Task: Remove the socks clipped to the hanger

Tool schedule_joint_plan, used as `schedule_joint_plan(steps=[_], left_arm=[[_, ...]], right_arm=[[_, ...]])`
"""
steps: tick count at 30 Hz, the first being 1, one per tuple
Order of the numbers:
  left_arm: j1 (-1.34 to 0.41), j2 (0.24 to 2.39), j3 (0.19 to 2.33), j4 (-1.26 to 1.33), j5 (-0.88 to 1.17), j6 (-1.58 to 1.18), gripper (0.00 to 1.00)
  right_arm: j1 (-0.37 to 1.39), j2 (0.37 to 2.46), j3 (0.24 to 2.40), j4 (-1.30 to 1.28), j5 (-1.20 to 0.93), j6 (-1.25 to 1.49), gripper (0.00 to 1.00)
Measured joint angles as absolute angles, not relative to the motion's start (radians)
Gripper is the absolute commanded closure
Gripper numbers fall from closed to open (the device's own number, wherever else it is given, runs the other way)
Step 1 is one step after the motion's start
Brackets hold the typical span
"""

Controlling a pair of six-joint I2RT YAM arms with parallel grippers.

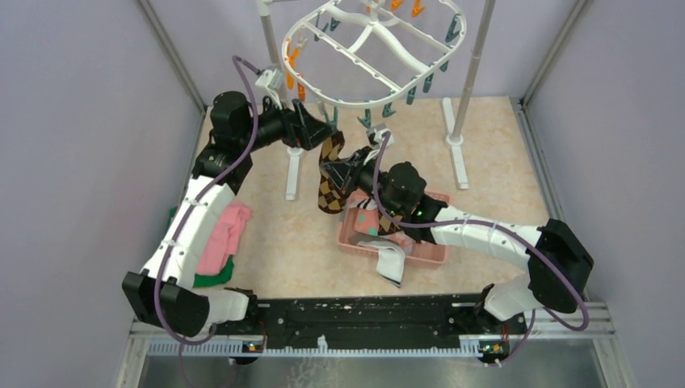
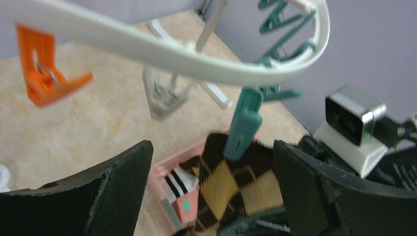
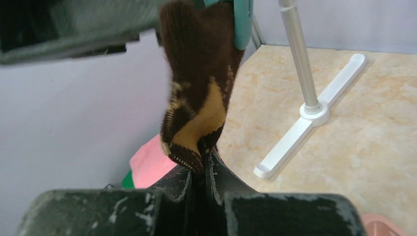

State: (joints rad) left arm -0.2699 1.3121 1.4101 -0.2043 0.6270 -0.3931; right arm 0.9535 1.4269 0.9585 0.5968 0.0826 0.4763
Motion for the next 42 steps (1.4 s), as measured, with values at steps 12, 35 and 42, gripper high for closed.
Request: schedule_joint_plan(steps=[12, 35, 42], left_arm=[[-0.269, 1.147, 1.140, -0.226, 0.902, -0.334, 0.01], [-0.309, 1.217, 0.996, -0.138, 1.103, -0.214, 1.00], [-0.312, 1.217, 0.997, -0.143, 1.041, -0.189, 1.00]], right_arm=[[0.898, 1.293, 0.815, 0.688, 0.005, 0.570, 1.00], [0.808, 1.321, 0.783, 0.847, -0.249, 0.855, 0.54], [0.800, 1.320, 0.982, 0.539, -0.112, 0.655, 0.39]])
